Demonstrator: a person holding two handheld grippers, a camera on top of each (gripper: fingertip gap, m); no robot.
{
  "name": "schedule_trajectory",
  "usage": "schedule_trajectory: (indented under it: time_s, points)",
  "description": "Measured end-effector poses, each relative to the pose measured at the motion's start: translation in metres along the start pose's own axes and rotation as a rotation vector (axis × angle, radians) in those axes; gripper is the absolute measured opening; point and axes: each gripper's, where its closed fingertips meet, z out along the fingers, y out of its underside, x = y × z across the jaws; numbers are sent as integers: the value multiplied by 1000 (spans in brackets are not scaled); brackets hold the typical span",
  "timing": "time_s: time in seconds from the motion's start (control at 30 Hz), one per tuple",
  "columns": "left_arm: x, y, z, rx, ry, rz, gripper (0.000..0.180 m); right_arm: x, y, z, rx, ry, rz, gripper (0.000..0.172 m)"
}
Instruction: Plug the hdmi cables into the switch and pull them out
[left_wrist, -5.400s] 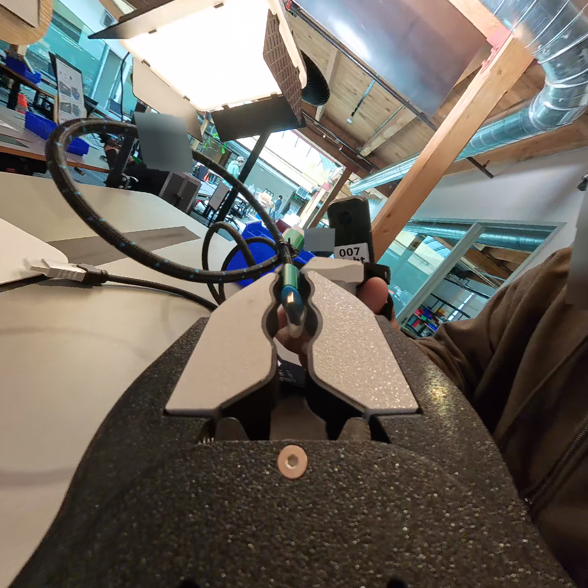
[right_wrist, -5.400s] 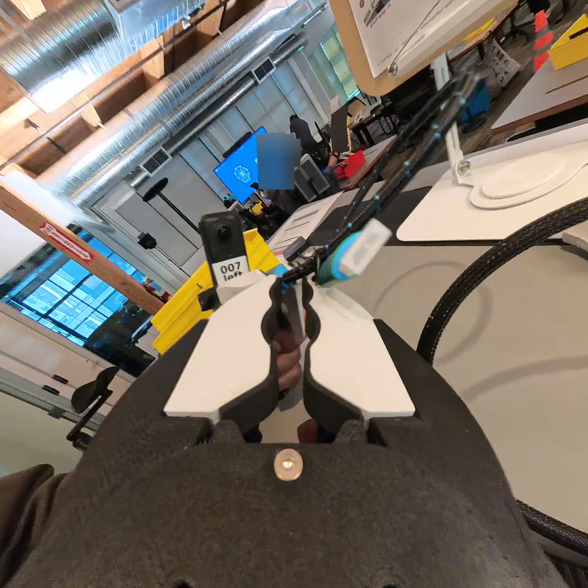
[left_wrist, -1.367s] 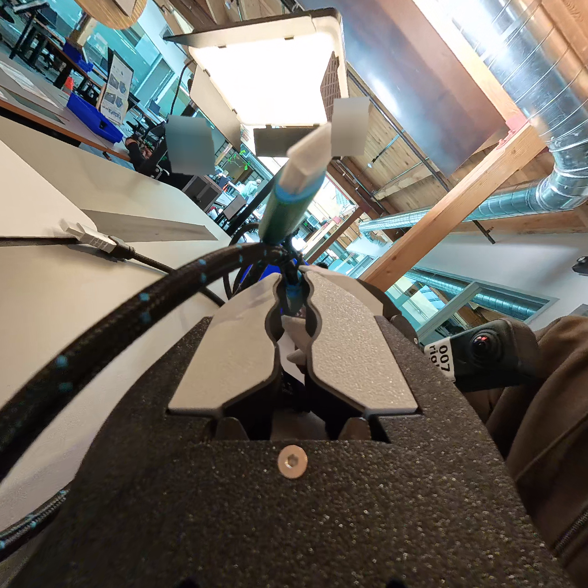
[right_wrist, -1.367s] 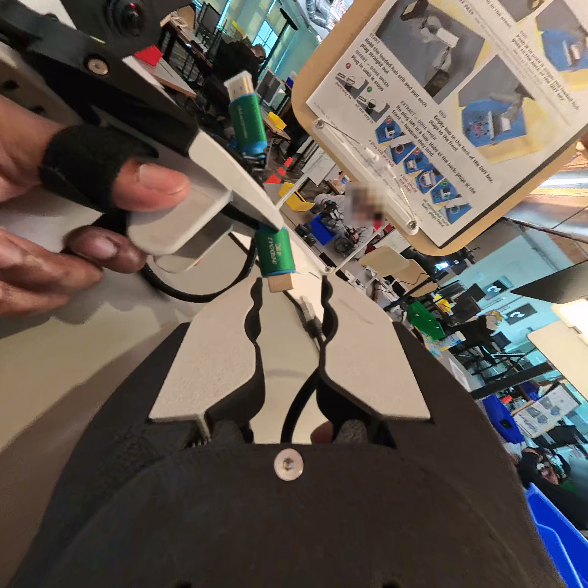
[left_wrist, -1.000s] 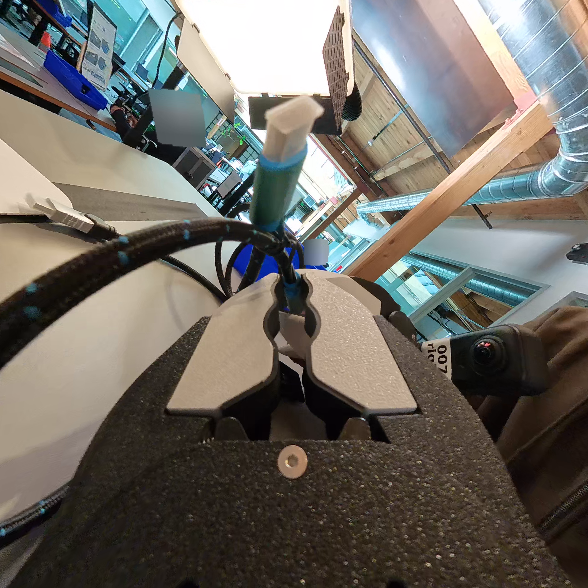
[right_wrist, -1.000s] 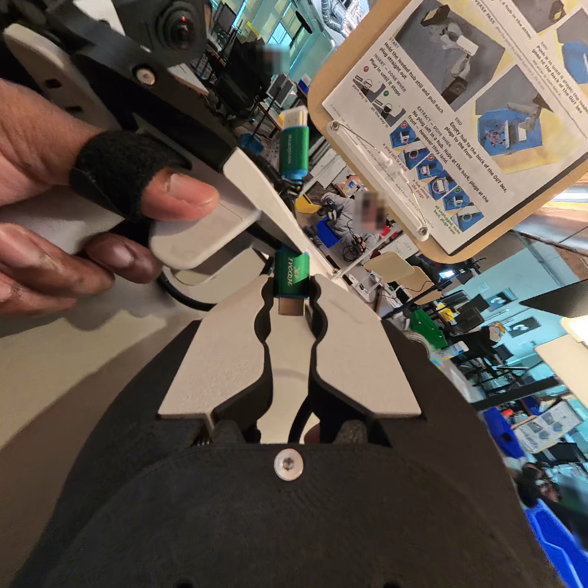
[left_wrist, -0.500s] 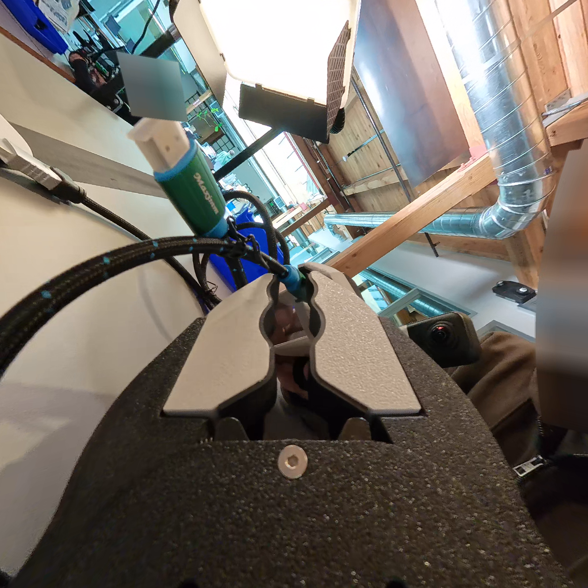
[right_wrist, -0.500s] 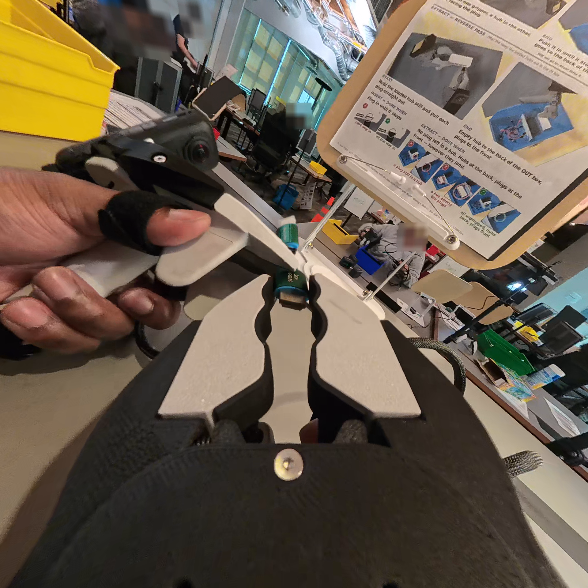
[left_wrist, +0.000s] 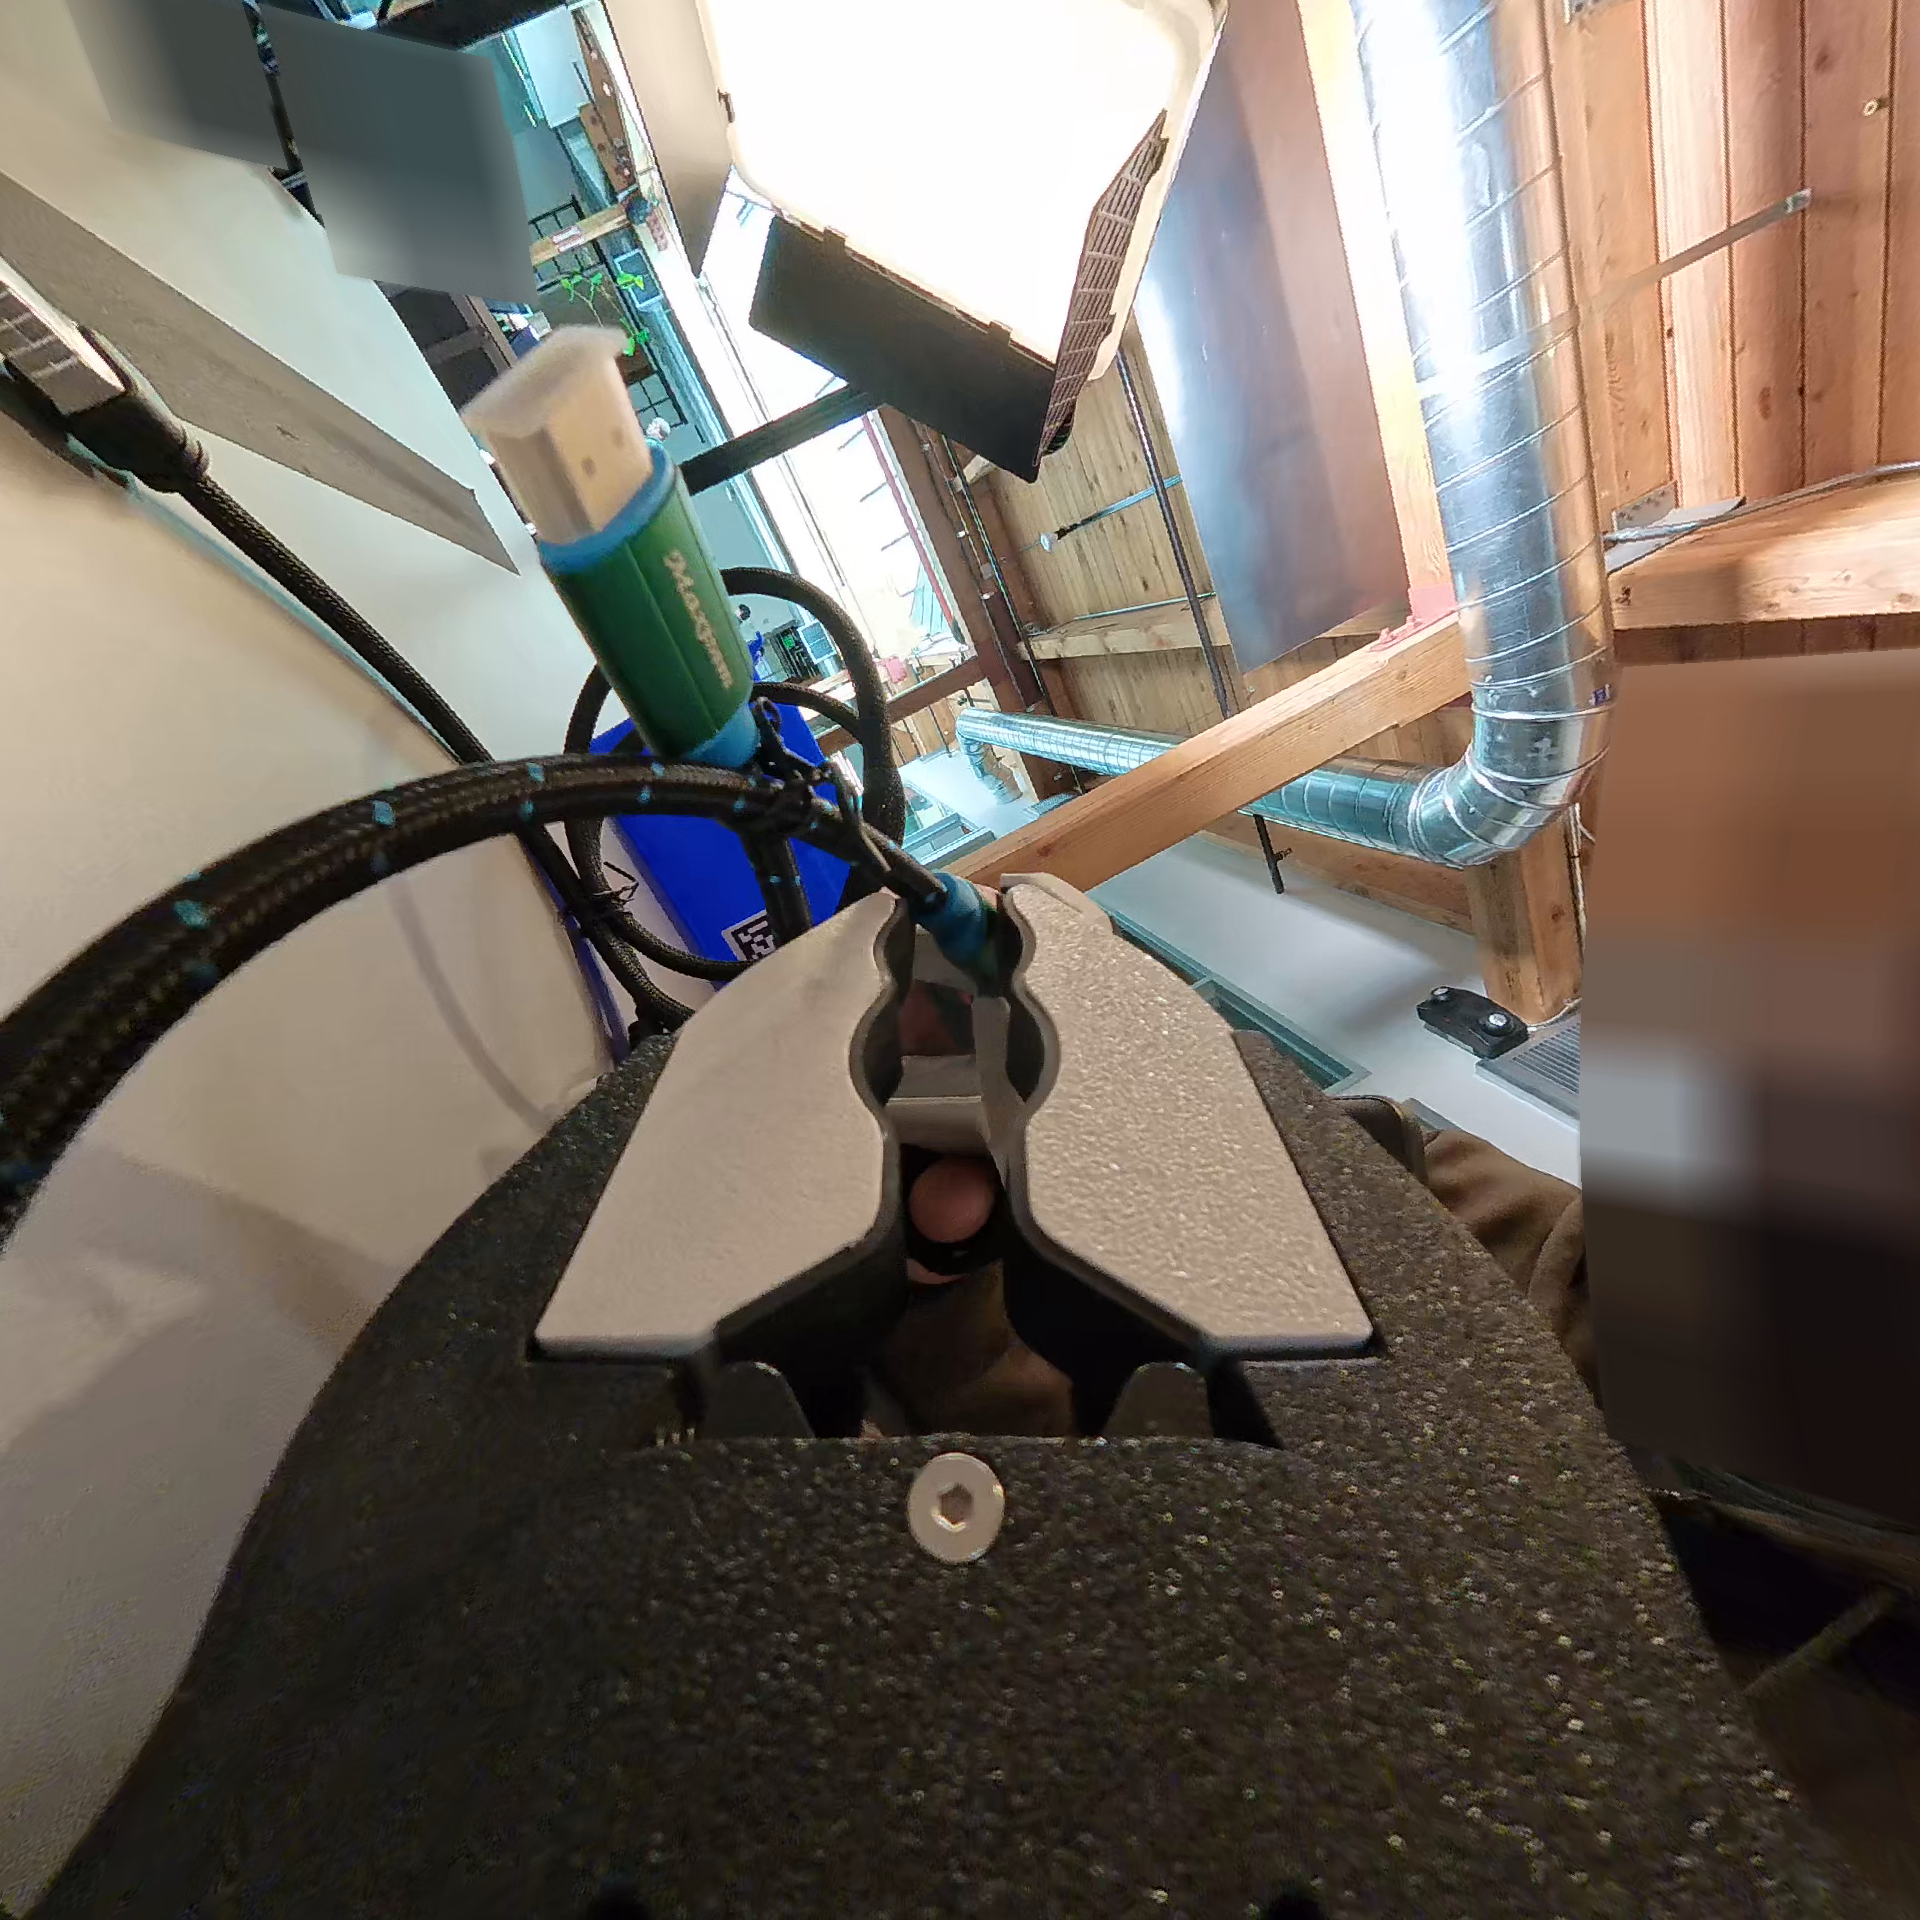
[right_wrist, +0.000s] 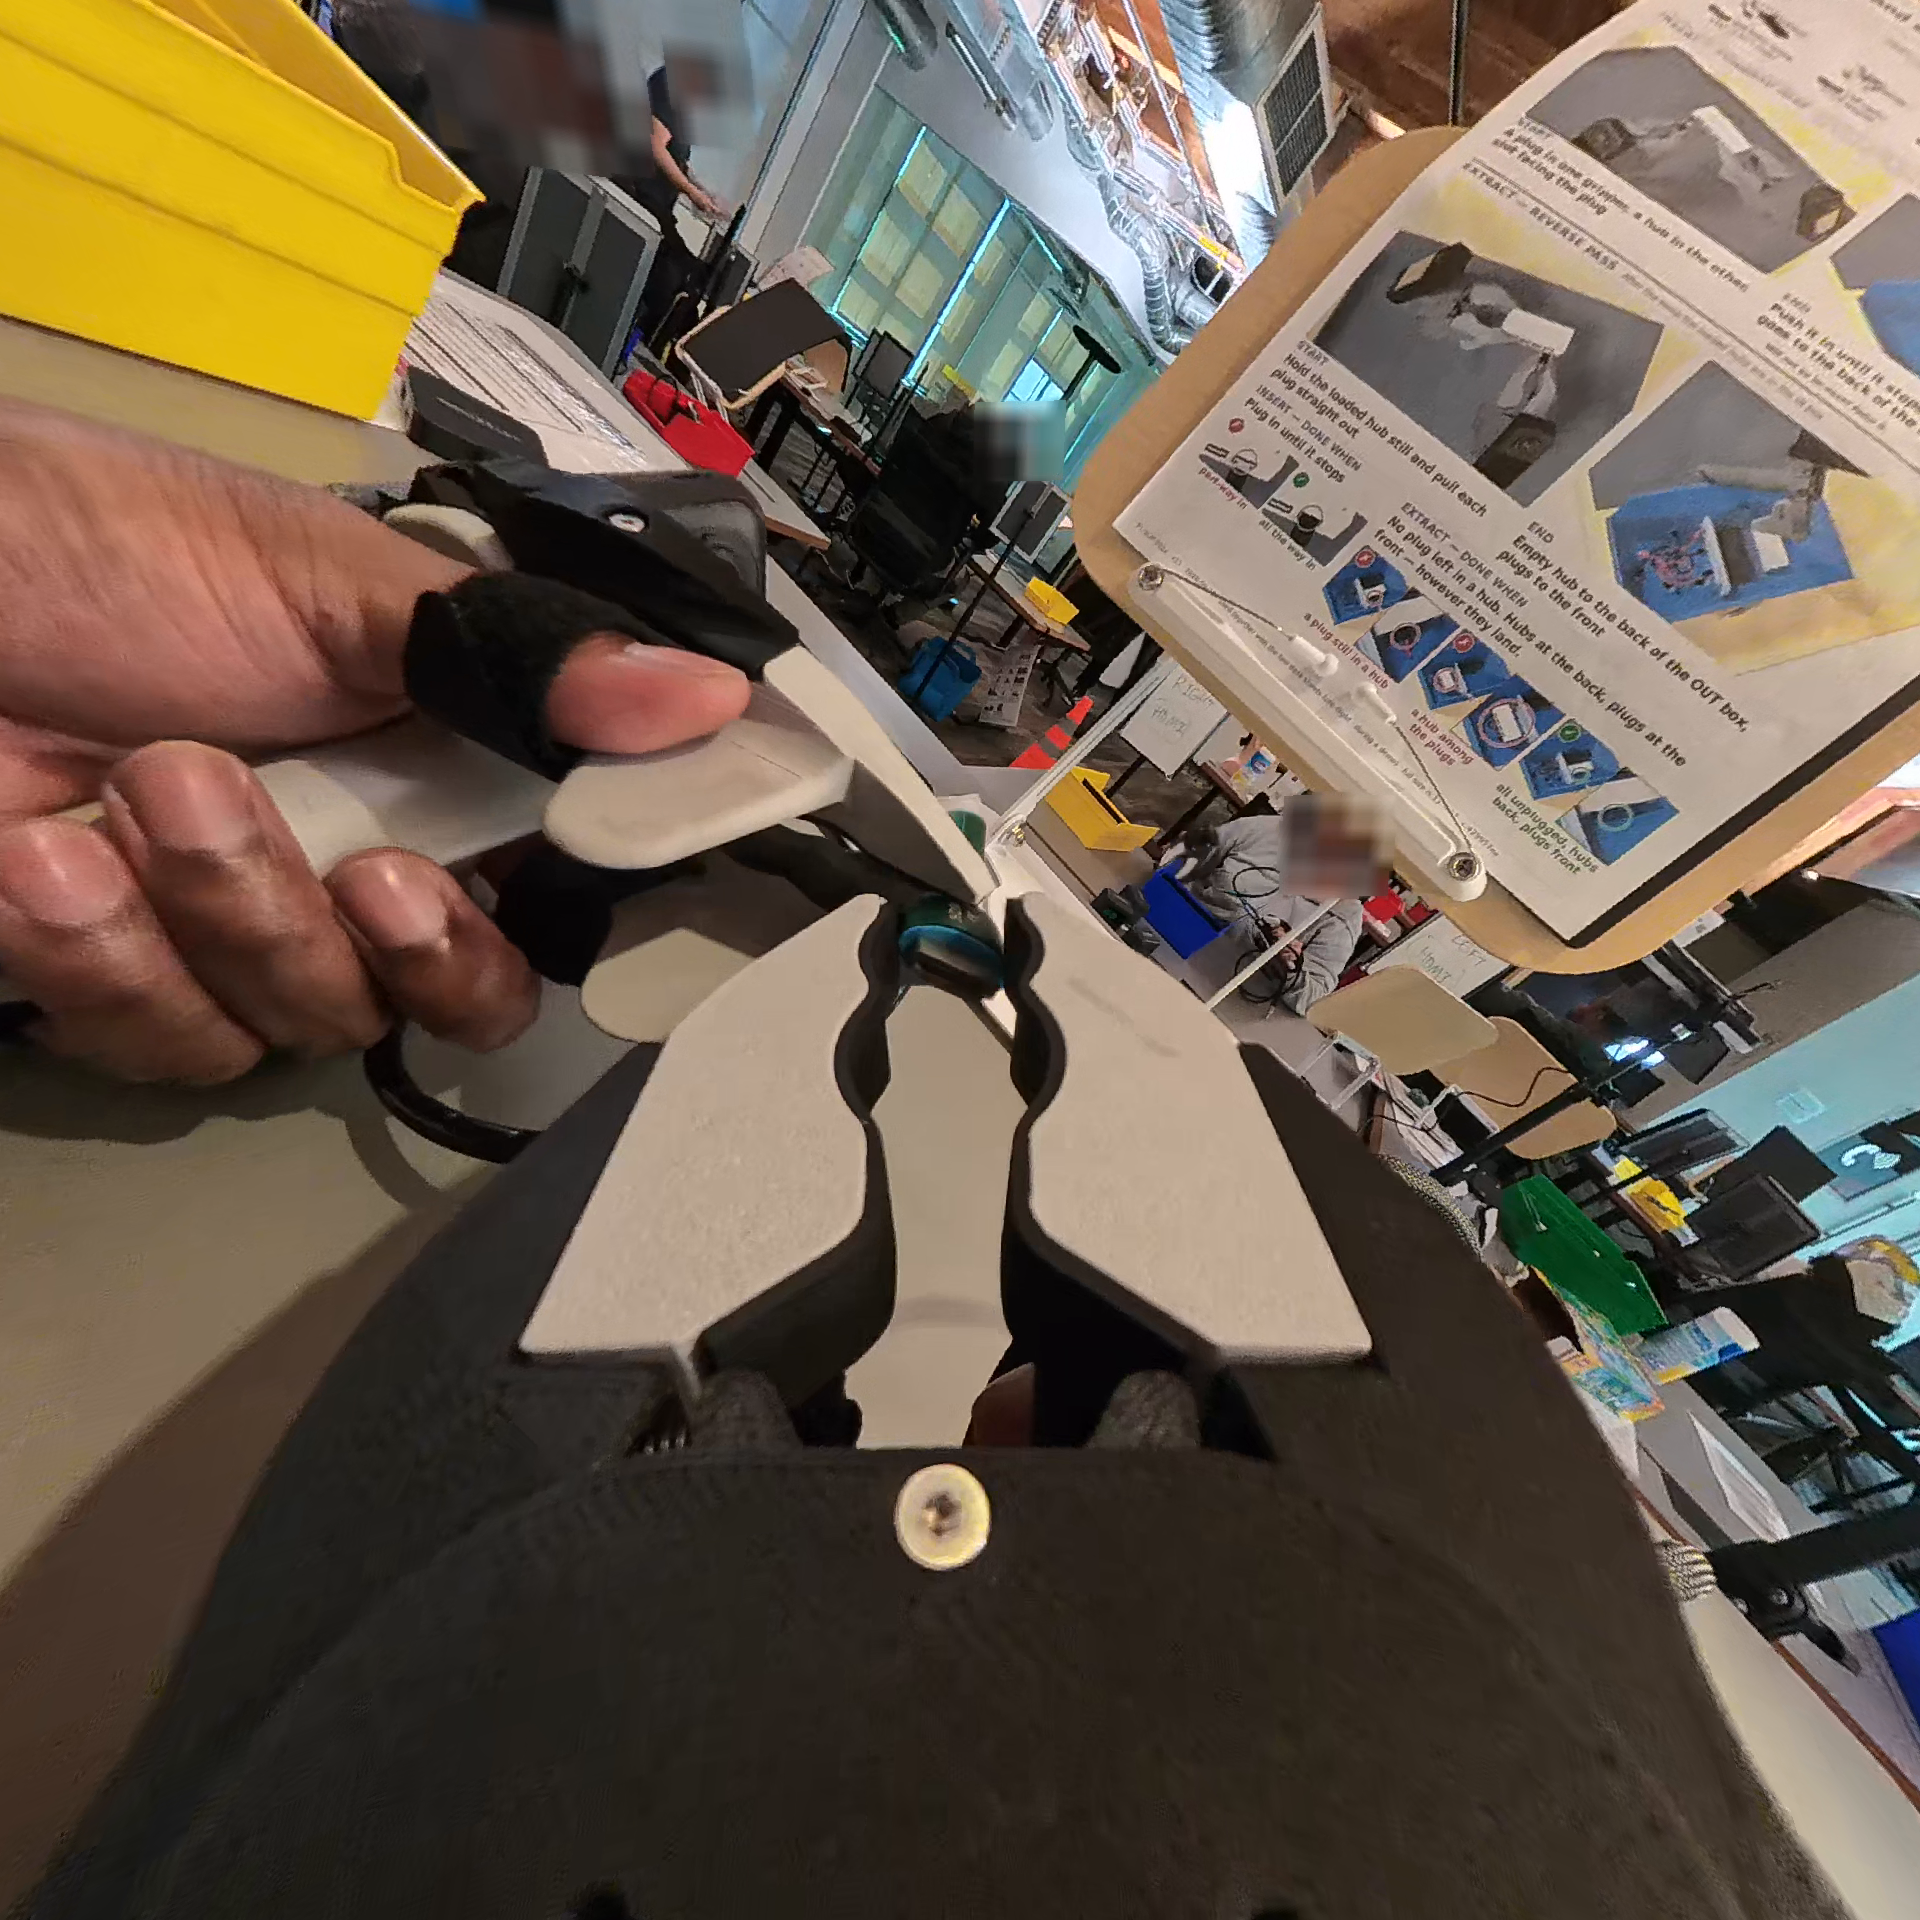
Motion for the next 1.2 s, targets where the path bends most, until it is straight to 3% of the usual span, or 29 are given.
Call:
schedule_trajectory:
  time_s: [0.13,0.43,0.7,0.8,1.2]
  points:
    - [2,-1,-1,-3,-9,53,13,-1,2,-1,0,-15,-12,19]
    - [1,-16,-9,37,-233,461,14,-1,18,5,-118,11,21,29]
    - [-1,2,0,-116,-296,649,11,4,21,6,-161,76,-44,30]
    - [6,7,4,-132,-262,698,12,7,22,6,-164,94,-51,22]
    - [12,14,2,-150,-134,497,16,3,4,1,-32,17,0,21]
